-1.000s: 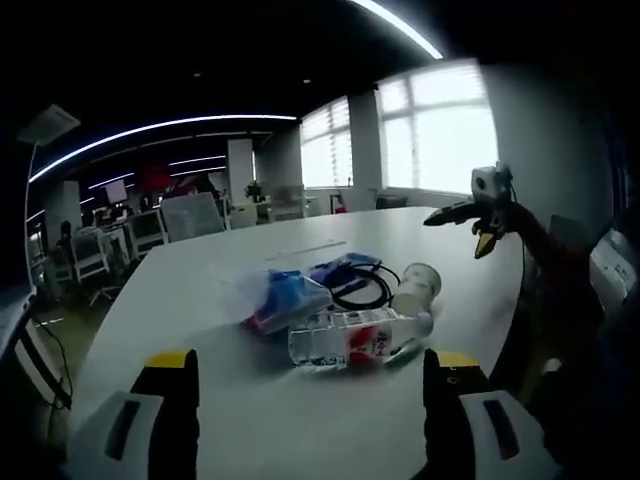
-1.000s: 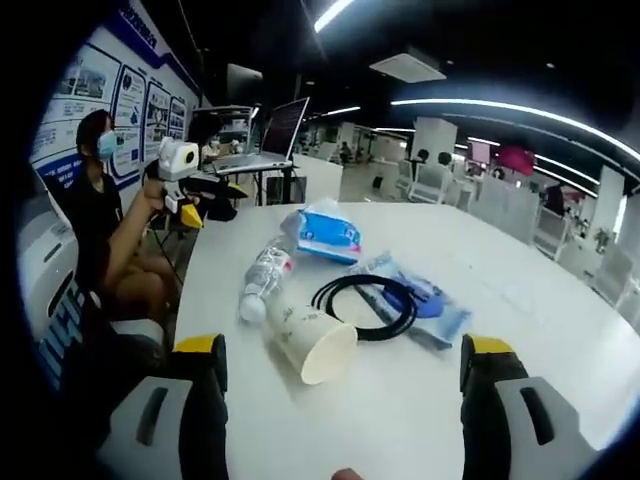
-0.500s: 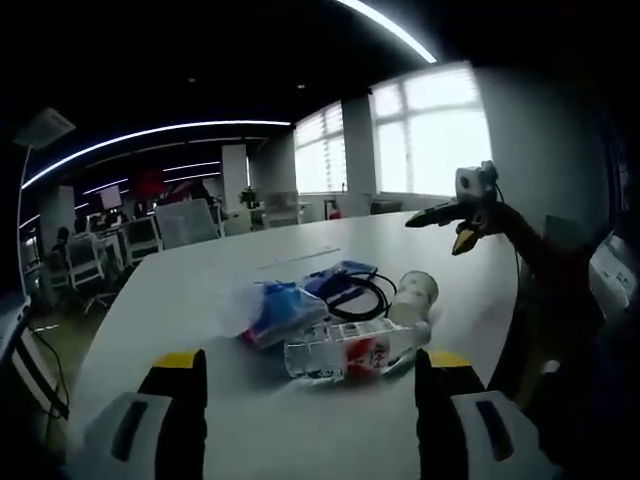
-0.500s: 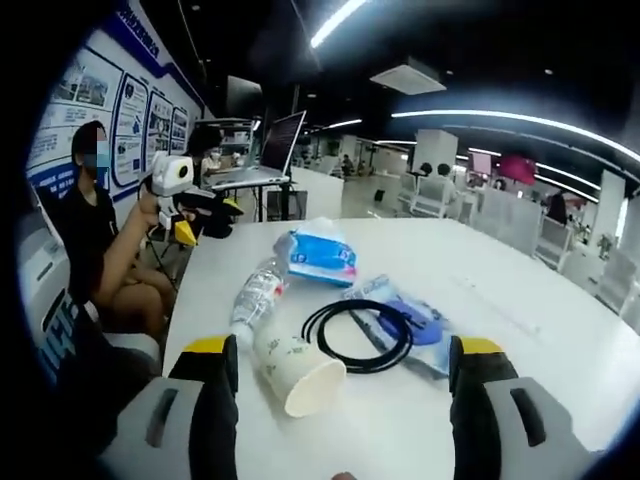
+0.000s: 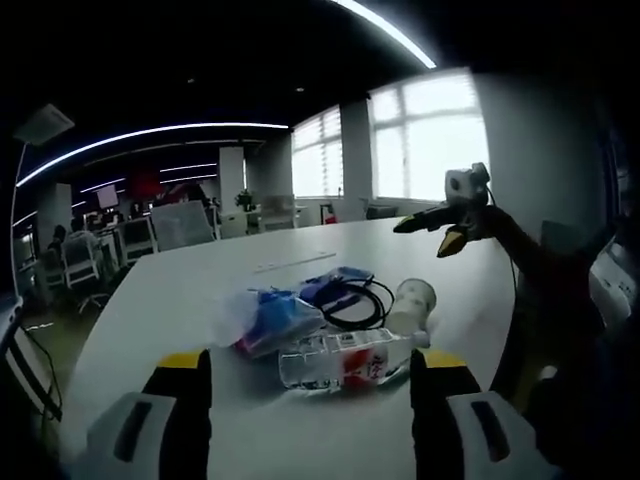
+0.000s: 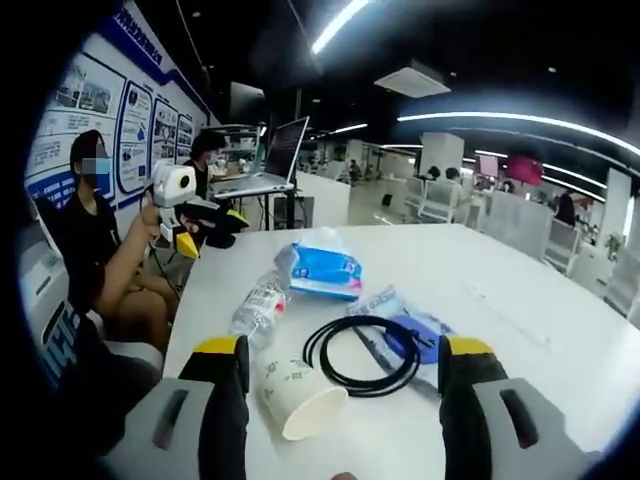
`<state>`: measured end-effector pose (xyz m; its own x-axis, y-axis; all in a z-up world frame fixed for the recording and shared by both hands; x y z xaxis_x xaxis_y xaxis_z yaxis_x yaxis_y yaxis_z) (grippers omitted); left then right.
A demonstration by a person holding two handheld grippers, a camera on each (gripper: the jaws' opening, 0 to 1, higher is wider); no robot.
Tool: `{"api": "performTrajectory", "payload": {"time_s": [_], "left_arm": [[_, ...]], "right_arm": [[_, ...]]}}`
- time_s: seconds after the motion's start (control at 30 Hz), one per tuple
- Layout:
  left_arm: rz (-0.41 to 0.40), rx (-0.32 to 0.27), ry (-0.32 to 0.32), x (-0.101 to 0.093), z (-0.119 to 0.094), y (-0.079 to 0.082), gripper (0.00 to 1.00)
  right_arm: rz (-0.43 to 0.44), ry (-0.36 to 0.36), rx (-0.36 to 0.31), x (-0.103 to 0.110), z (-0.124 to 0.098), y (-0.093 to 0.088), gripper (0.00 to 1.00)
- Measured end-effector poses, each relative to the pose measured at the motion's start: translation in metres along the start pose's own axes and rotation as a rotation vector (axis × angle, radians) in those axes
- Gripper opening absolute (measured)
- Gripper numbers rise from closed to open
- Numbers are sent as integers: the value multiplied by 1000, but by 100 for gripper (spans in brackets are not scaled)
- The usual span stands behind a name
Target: Arrange the tabletop items into an orderly group along one side of the table until the central work area is clear of visible clutter.
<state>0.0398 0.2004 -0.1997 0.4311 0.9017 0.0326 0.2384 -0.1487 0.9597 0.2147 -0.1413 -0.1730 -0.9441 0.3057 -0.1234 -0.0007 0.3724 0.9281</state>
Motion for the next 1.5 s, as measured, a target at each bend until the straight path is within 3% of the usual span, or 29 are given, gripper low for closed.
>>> {"api": "performTrajectory", "payload": {"time_s": [1.5], "left_arm": [[-21,6,-68,18,29,5,69]], "right_arm": [[10,45,30,-12,49,16,57]]}}
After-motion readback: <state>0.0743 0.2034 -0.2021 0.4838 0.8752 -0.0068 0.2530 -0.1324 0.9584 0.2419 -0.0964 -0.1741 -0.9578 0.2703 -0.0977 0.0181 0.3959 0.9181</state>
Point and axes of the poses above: the point that each gripper's makers call its tool centre point, and the gripper's own axes: z roughly forward along the fingers, x roughly to its left, y roughly out of its top, the point moved 9 cm from there along -z, roughly backward along the fingers, and after that the axes turned 3 degrees about -y, right-handed, at the moved point
